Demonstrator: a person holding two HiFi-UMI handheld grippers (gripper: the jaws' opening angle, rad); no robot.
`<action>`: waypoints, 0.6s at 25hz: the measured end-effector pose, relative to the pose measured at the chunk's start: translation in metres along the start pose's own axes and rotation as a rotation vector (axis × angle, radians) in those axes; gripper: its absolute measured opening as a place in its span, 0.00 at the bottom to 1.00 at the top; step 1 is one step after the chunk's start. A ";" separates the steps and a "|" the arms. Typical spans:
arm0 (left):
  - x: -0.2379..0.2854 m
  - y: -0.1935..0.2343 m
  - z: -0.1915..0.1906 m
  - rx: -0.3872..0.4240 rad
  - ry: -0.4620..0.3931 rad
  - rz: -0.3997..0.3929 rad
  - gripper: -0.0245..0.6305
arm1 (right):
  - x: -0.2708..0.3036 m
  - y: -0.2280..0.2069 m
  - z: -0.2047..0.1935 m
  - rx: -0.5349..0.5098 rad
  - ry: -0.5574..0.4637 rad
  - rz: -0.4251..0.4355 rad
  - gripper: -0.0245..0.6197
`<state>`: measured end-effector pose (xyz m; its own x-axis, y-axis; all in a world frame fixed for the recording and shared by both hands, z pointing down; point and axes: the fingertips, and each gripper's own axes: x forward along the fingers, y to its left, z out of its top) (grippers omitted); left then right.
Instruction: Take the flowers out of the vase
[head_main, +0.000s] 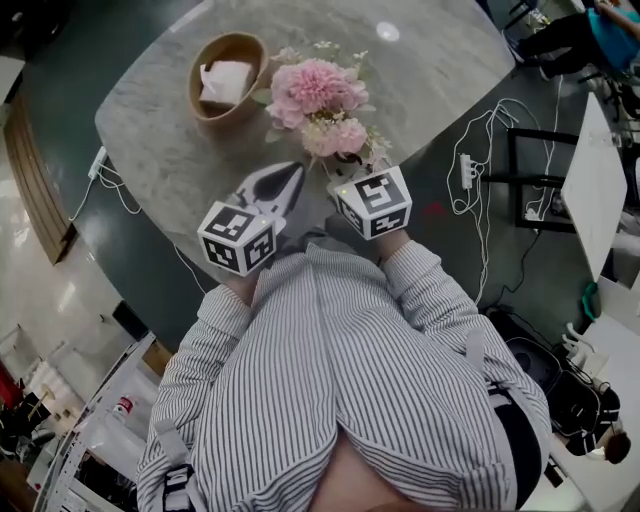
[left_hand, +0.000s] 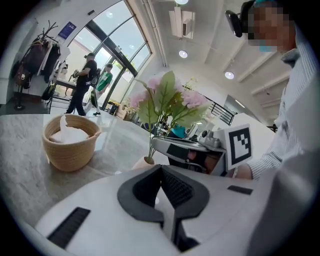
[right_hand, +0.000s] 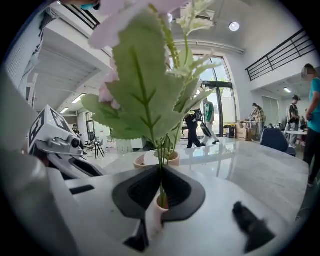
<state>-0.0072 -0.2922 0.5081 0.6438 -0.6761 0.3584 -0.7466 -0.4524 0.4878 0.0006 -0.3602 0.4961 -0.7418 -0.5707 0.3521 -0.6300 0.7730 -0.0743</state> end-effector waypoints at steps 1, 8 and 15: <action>0.002 0.000 0.005 0.003 -0.006 -0.002 0.05 | 0.001 -0.004 0.004 0.000 0.002 -0.003 0.07; -0.010 -0.008 0.021 0.041 -0.049 -0.020 0.06 | -0.010 0.005 0.029 -0.030 -0.003 0.000 0.07; -0.025 -0.017 0.040 0.067 -0.118 -0.047 0.06 | -0.020 0.014 0.054 -0.052 -0.050 0.002 0.07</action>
<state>-0.0169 -0.2910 0.4588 0.6570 -0.7152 0.2386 -0.7284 -0.5204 0.4457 -0.0058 -0.3524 0.4373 -0.7545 -0.5811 0.3051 -0.6166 0.7868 -0.0261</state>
